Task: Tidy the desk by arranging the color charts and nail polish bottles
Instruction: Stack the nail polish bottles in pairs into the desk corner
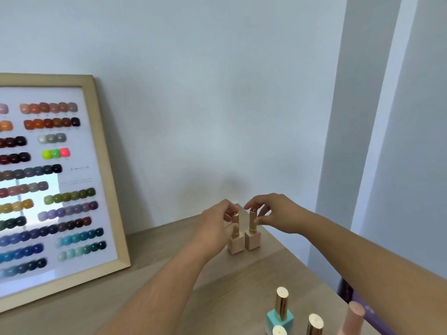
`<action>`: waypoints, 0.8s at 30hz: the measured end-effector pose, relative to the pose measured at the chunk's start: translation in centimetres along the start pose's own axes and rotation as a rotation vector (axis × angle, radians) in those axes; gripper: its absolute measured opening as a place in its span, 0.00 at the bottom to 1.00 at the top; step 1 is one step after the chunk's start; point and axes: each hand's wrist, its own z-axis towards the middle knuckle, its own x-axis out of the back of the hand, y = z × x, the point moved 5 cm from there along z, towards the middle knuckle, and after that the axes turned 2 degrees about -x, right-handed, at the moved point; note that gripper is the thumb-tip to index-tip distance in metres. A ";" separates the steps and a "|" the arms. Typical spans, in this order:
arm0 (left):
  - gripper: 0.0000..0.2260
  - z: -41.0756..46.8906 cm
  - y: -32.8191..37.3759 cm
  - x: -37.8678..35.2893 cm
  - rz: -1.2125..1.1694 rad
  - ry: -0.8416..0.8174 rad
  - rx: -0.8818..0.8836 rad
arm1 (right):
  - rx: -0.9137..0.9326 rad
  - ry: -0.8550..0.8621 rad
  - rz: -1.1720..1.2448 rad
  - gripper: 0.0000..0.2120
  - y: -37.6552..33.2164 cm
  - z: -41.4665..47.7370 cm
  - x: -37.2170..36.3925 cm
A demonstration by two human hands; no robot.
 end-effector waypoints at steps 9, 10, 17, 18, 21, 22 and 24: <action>0.13 -3.3 -4.0 -3.8 -0.126 0.064 0.201 | -0.140 0.097 0.341 0.11 6.7 -2.8 -3.9; 0.12 -3.2 -4.0 -3.8 -0.131 0.080 0.194 | -0.134 0.124 0.375 0.10 6.7 -2.7 -4.2; 0.09 -2.2 -4.2 -4.4 -0.119 0.125 0.152 | -0.067 0.296 0.265 0.09 6.2 -1.3 -5.5; 0.10 -2.1 -4.4 -4.4 -0.113 0.133 0.152 | -0.063 0.304 0.260 0.09 6.2 -1.0 -5.5; 0.10 -1.3 -4.7 -4.5 -0.108 0.159 0.162 | -0.061 0.326 0.244 0.09 6.4 -0.2 -5.6; 0.10 -1.0 -4.8 -4.5 -0.105 0.166 0.170 | -0.061 0.333 0.238 0.09 6.4 0.1 -5.7; 0.10 -0.2 -5.1 -4.5 -0.088 0.174 0.182 | -0.063 0.340 0.213 0.10 6.3 1.0 -5.7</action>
